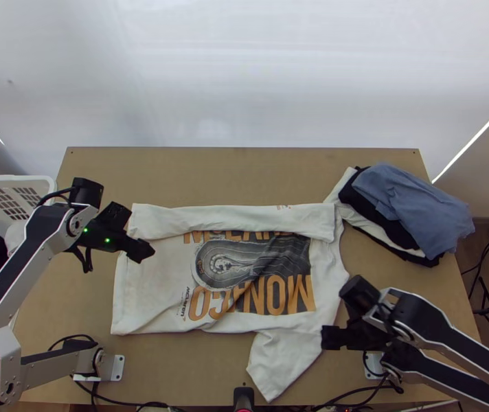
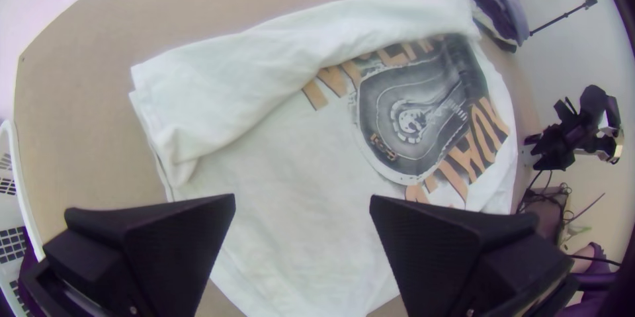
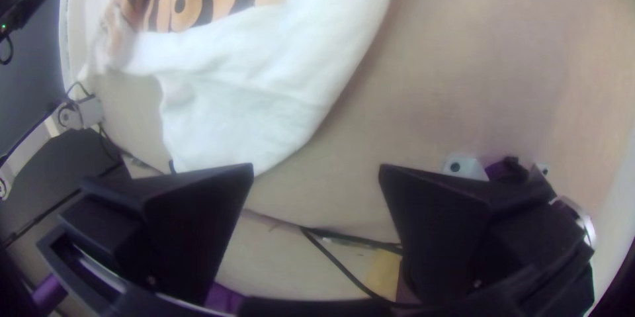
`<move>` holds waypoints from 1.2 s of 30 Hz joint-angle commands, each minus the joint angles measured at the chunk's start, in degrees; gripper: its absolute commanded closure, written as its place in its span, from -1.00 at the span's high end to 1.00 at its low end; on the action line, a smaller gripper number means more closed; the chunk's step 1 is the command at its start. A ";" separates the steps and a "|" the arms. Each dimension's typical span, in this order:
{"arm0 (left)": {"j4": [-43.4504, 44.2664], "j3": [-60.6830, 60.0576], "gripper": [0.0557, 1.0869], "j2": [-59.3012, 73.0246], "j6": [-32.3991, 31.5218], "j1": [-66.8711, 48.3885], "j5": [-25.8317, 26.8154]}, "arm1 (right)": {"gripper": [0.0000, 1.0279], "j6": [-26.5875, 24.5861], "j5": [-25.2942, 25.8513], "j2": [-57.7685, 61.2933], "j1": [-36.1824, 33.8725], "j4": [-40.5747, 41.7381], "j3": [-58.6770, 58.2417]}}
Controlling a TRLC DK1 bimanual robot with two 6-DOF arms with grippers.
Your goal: Fold the t-shirt
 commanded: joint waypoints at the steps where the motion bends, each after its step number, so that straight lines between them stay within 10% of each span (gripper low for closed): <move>1: 0.30 -0.14 0.92 0.13 -1.01 -0.82 -0.68 | 0.33 -1.64 -1.19 4.48 0.93 5.83 -1.78; 7: 0.39 -0.05 0.92 0.22 -1.10 -0.91 -0.85 | -0.18 -1.64 -1.10 4.75 -1.79 16.90 -5.12; 36: 0.21 0.21 0.92 1.01 -0.22 -1.17 -1.82 | -0.07 -3.14 -1.19 8.97 -3.55 14.36 -7.14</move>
